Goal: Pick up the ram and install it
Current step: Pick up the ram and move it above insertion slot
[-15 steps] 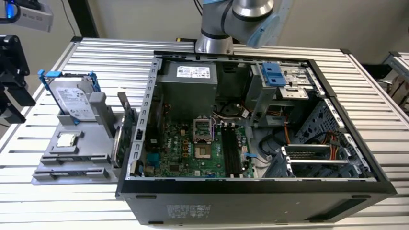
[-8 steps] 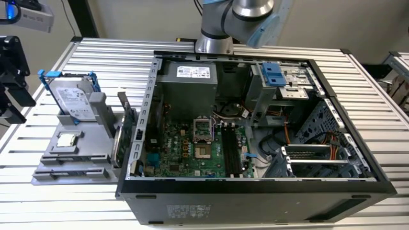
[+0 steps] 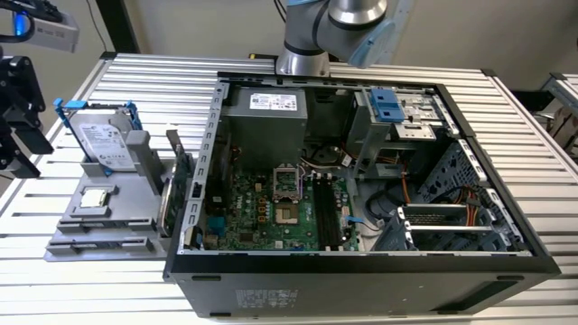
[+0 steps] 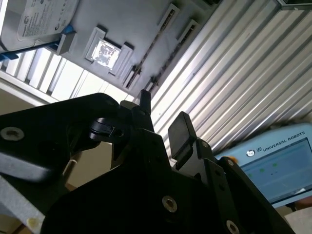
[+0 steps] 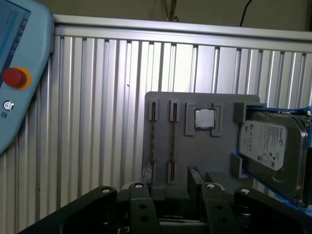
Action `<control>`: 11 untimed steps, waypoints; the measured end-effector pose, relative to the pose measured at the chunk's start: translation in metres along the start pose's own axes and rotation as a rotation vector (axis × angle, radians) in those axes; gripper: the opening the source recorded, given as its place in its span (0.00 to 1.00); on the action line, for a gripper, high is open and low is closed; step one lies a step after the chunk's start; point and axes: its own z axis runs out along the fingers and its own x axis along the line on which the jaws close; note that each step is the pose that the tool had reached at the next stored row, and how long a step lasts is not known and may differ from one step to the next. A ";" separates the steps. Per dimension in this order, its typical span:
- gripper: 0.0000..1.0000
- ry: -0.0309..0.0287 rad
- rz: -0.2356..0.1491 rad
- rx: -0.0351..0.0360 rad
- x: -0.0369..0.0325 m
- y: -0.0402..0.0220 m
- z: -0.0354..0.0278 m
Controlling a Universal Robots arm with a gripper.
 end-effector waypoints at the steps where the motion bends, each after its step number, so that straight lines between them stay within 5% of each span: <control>1: 1.00 0.0002 0.000 -0.0001 0.0000 0.0001 0.0008; 11: 1.00 0.0009 0.000 -0.0001 0.0000 0.0000 0.0092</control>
